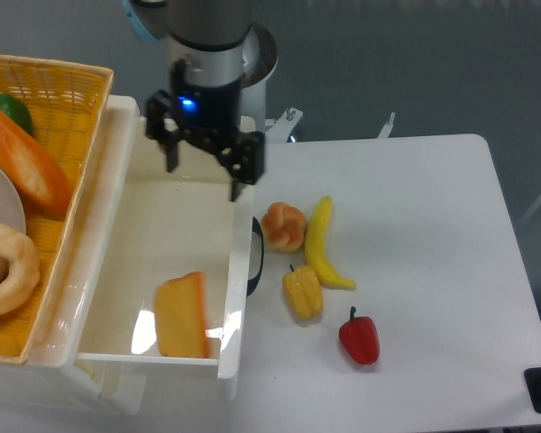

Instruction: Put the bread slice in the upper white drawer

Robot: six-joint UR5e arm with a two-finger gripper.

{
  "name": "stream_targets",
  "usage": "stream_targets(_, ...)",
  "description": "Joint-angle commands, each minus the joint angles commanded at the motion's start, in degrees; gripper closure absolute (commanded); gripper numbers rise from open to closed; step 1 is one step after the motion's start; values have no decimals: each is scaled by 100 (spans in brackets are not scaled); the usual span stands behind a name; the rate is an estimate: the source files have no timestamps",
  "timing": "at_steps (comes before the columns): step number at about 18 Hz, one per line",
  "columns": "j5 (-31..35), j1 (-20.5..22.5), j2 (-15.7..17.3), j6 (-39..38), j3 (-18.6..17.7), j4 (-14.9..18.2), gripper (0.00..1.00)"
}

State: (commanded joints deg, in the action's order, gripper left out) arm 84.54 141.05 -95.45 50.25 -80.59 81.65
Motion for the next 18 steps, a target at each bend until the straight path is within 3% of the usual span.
stream_targets(4,28,800,-26,1274,-26,-44,0)
stream_targets(8,89,1187,-386,1522,-18,-263,0)
stream_targets(14,695,1241,-1246,2400,-9,-447,0)
stream_targets(18,748,1223,-1686,2454,-35,-615,0)
